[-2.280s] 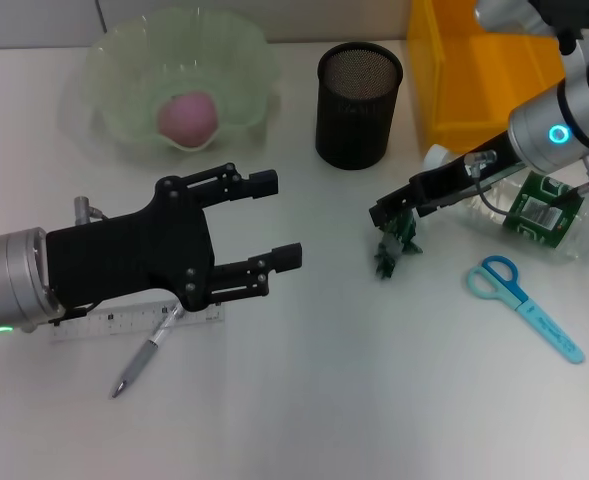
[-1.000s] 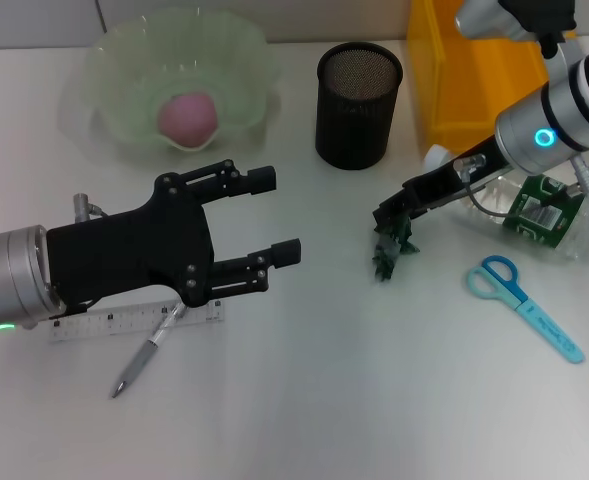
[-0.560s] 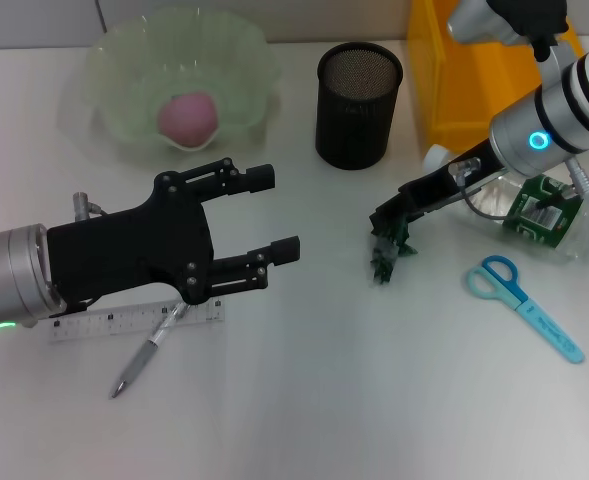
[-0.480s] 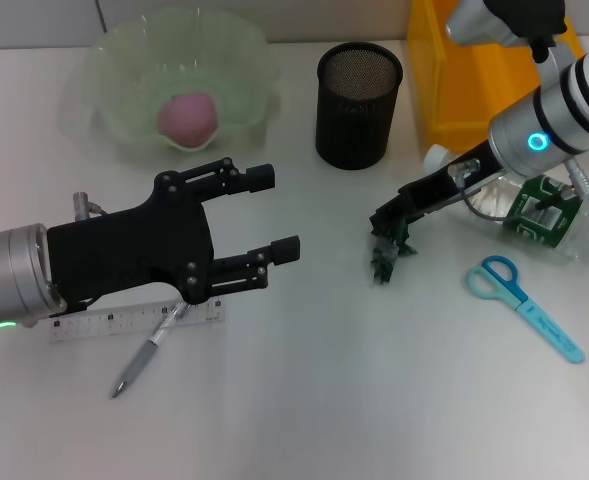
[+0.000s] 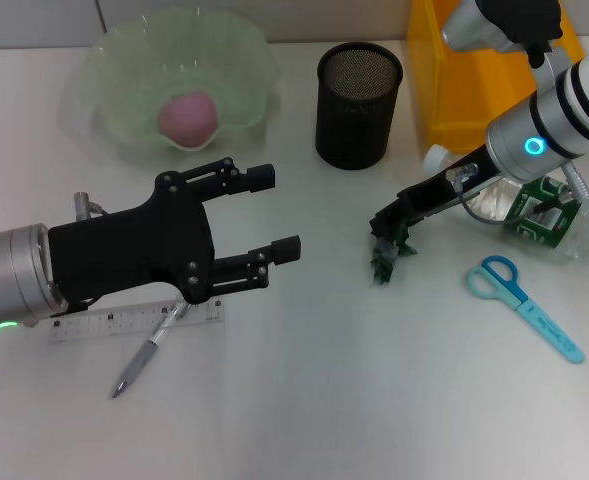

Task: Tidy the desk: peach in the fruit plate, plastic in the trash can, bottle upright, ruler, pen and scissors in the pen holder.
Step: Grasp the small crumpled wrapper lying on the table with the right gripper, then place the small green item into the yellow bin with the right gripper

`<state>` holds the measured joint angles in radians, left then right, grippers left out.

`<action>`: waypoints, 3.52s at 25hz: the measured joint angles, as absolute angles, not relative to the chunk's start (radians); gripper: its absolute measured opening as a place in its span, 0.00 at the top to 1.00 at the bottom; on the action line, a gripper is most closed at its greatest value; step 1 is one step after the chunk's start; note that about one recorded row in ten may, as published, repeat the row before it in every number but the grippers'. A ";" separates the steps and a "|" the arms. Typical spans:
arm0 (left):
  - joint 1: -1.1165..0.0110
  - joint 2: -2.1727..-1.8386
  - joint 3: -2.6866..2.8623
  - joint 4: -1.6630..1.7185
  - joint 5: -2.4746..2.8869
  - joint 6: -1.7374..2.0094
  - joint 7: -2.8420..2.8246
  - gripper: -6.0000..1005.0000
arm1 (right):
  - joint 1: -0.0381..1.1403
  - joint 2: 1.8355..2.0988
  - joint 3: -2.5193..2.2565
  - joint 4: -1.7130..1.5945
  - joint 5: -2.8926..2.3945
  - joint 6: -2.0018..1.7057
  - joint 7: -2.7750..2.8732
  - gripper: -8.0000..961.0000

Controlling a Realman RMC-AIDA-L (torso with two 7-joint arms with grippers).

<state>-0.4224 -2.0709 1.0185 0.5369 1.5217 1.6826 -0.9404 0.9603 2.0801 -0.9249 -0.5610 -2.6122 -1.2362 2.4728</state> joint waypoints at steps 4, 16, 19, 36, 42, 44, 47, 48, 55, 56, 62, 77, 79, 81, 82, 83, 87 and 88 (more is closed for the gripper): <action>-0.423 -2.071 1.018 0.534 1.522 1.680 -0.929 0.26 | 0.960 2.082 -0.926 -0.557 -2.612 -1.235 2.461 0.54; -0.419 -2.071 1.019 0.532 1.522 1.679 -0.928 0.26 | 0.957 2.082 -0.927 -0.557 -2.604 -1.221 2.455 0.66; -0.417 -2.071 1.019 0.532 1.522 1.679 -0.925 0.26 | 0.950 2.082 -0.926 -0.558 -2.573 -1.224 2.435 0.66; -0.420 -2.071 1.017 0.532 1.520 1.680 -0.923 0.26 | 0.791 2.076 -0.918 -0.737 -2.397 -1.317 2.379 0.66; -0.421 -2.071 1.017 0.532 1.520 1.680 -0.923 0.26 | 0.767 2.070 -0.920 -0.747 -2.365 -1.316 2.368 0.66; -0.422 -2.071 1.017 0.532 1.520 1.680 -0.923 0.26 | 0.767 2.069 -0.922 -0.747 -2.365 -1.317 2.368 0.66; -0.422 -2.071 1.017 0.532 1.520 1.680 -0.923 0.26 | 0.766 2.069 -0.920 -0.750 -2.365 -1.318 2.367 0.68; -0.421 -2.071 1.017 0.532 1.520 1.680 -0.923 0.26 | 0.766 2.069 -0.918 -0.751 -2.364 -1.319 2.367 0.69; -0.415 -2.071 1.017 0.532 1.520 1.683 -0.923 0.26 | 0.730 2.067 -0.912 -0.821 -2.319 -1.349 2.364 0.74; -0.414 -2.071 1.017 0.532 1.519 1.683 -0.923 0.26 | 0.719 2.067 -0.912 -0.842 -2.303 -1.357 2.361 0.74; -0.412 -2.070 1.015 0.532 1.510 1.682 -0.923 0.26 | 0.588 2.061 -0.908 -1.026 -2.139 -1.387 2.322 0.74; -0.414 -2.069 1.014 0.532 1.508 1.664 -0.922 0.26 | 0.431 2.049 -0.604 -0.937 -1.765 -1.362 1.937 0.74; -0.416 -2.069 1.014 0.532 1.508 1.662 -0.921 0.26 | 0.441 2.047 -0.600 -0.913 -1.765 -1.334 1.906 0.73; -0.416 -2.069 1.014 0.532 1.508 1.661 -0.921 0.26 | 0.453 2.048 -0.600 -0.896 -1.765 -1.299 1.876 0.73; -0.416 -2.069 1.014 0.532 1.508 1.661 -0.921 0.26 | 0.458 2.049 -0.601 -0.893 -1.766 -1.283 1.865 0.73; -0.416 -2.069 1.014 0.532 1.508 1.661 -0.921 0.26 | 0.469 2.054 -0.606 -0.886 -1.769 -1.233 1.834 0.73; -0.415 -2.069 1.014 0.532 1.507 1.661 -0.920 0.26 | 0.490 2.056 -0.613 -0.856 -1.774 -1.162 1.799 0.74; -0.415 -2.069 1.014 0.532 1.506 1.661 -0.920 0.26 | 0.499 2.055 -0.613 -0.840 -1.774 -1.149 1.791 0.74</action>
